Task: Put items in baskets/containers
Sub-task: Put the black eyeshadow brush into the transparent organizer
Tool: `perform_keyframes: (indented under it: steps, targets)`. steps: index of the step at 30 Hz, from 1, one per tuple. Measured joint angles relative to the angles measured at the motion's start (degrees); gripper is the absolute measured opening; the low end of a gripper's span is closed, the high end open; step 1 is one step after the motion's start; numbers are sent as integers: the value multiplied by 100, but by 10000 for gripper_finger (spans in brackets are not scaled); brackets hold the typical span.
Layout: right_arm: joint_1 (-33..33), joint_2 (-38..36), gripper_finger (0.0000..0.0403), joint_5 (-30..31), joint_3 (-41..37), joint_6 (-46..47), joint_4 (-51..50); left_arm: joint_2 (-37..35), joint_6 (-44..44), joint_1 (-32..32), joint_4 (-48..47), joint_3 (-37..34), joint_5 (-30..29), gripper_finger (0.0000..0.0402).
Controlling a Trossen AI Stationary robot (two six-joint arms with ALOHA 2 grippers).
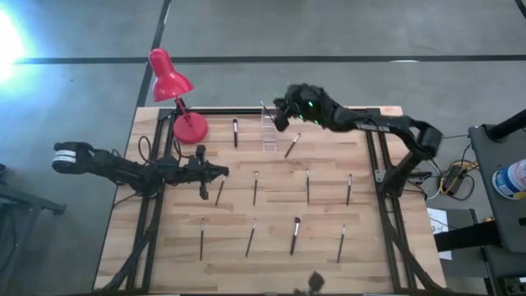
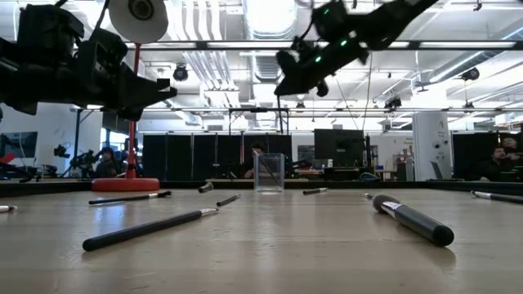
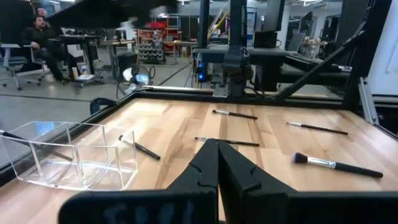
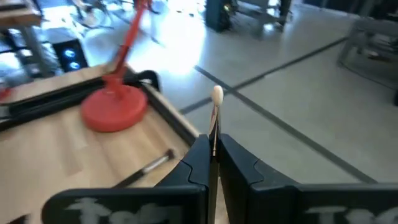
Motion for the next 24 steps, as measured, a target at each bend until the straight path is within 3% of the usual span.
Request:
perform_keyframes:
  steps: [4,9,17,24]
  targets:
    - [-326,807,13,-448,783,-79,-429,2,-7,0,-20,-1,1,0]
    - [-462,1456,13,-469,1572,-108,-1068,2,-5,0,-39,-7,3,0]
    - [-501,1971,13,-477,1923,-216,-1129,4,-31,2,-75,-7,5,0]
    - [-576,1976,13,-520,1907,-226,-1359,4,-38,2,-108,-7,7,0]
